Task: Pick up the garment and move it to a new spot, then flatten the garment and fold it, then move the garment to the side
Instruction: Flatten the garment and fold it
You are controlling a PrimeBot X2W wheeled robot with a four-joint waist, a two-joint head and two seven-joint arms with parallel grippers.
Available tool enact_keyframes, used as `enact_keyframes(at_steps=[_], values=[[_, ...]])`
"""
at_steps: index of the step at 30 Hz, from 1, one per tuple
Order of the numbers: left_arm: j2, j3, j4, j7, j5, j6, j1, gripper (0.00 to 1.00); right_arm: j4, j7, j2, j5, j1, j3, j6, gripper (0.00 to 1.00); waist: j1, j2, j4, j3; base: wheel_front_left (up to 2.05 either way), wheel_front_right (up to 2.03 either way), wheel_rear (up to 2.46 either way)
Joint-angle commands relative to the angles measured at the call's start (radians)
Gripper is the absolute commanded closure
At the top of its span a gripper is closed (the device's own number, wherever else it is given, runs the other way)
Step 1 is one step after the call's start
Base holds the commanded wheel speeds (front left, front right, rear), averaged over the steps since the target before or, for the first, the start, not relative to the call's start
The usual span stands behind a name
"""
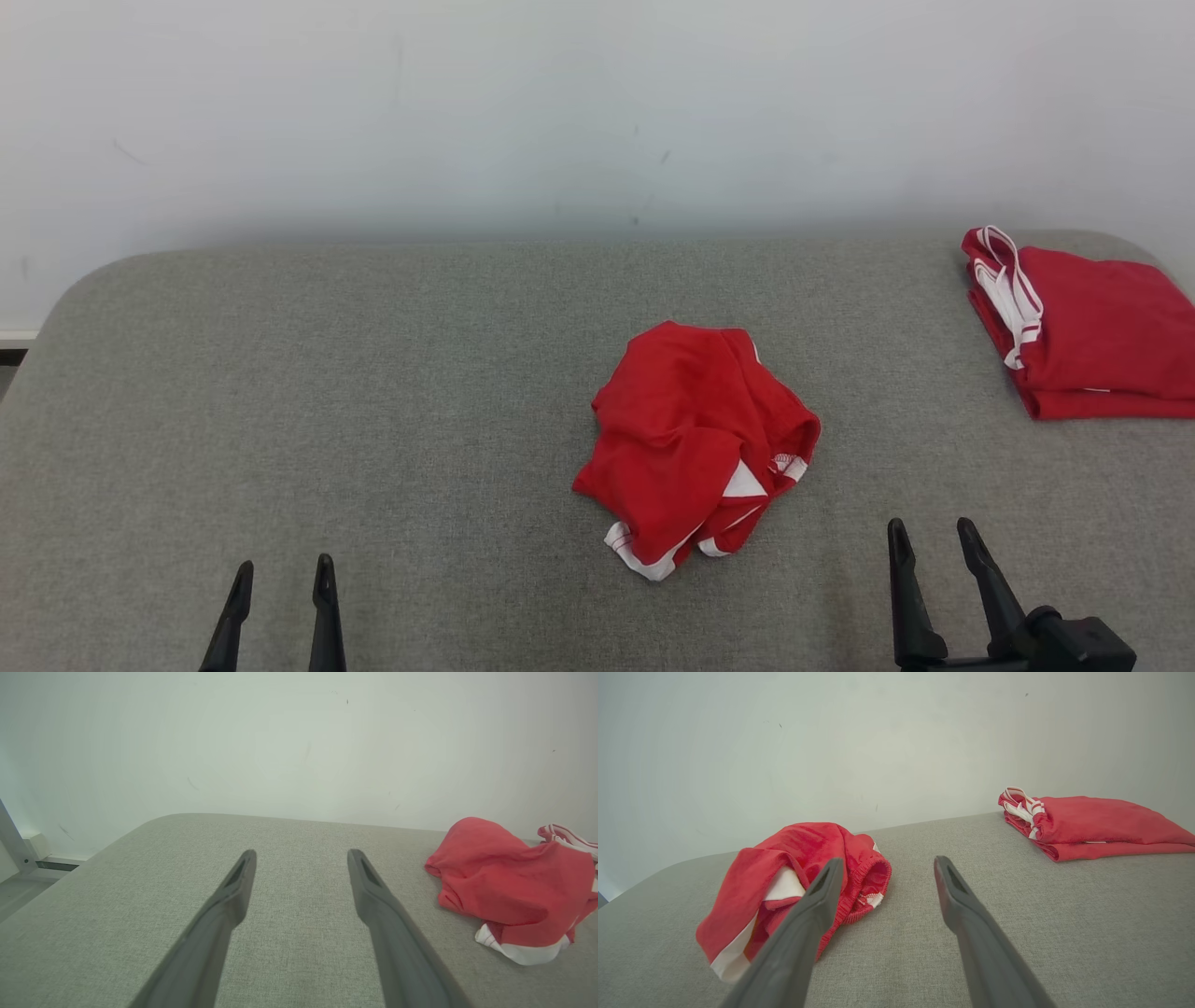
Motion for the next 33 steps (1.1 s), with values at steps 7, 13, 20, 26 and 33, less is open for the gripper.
enact_keyframes(at_steps=[7,13,20,26,33], values=[[-0.002,-0.007,0.013,-0.003,-0.005,-0.004,0.006,0.0,0.005,-0.004,0.002,0.005,0.01,0.007,-0.003,0.0,0.0,0.0,0.001,-0.003,0.0,0.0,0.0],[-0.003,-0.002,0.019,-0.003,-0.004,-0.007,0.0,0.0,0.006,-0.004,0.002,0.006,0.012,0.008,-0.003,0.0,0.0,0.0,0.0,-0.001,0.0,0.0,0.0],[-0.003,0.003,0.02,-0.003,-0.003,-0.006,-0.008,0.0,0.009,-0.004,0.002,0.005,0.008,0.008,-0.003,0.0,0.0,0.0,-0.001,0.004,0.0,0.0,0.0],[-0.003,0.007,0.021,-0.003,-0.001,-0.008,-0.01,0.0,0.011,-0.004,0.002,0.006,0.007,0.009,-0.003,0.0,0.0,0.0,-0.003,0.008,0.0,0.0,0.0],[-0.003,0.009,0.023,-0.003,0.004,-0.008,-0.013,0.0,0.011,-0.004,0.002,0.008,0.007,0.009,-0.003,0.0,0.0,0.0,-0.005,0.009,0.0,0.0,0.0]])
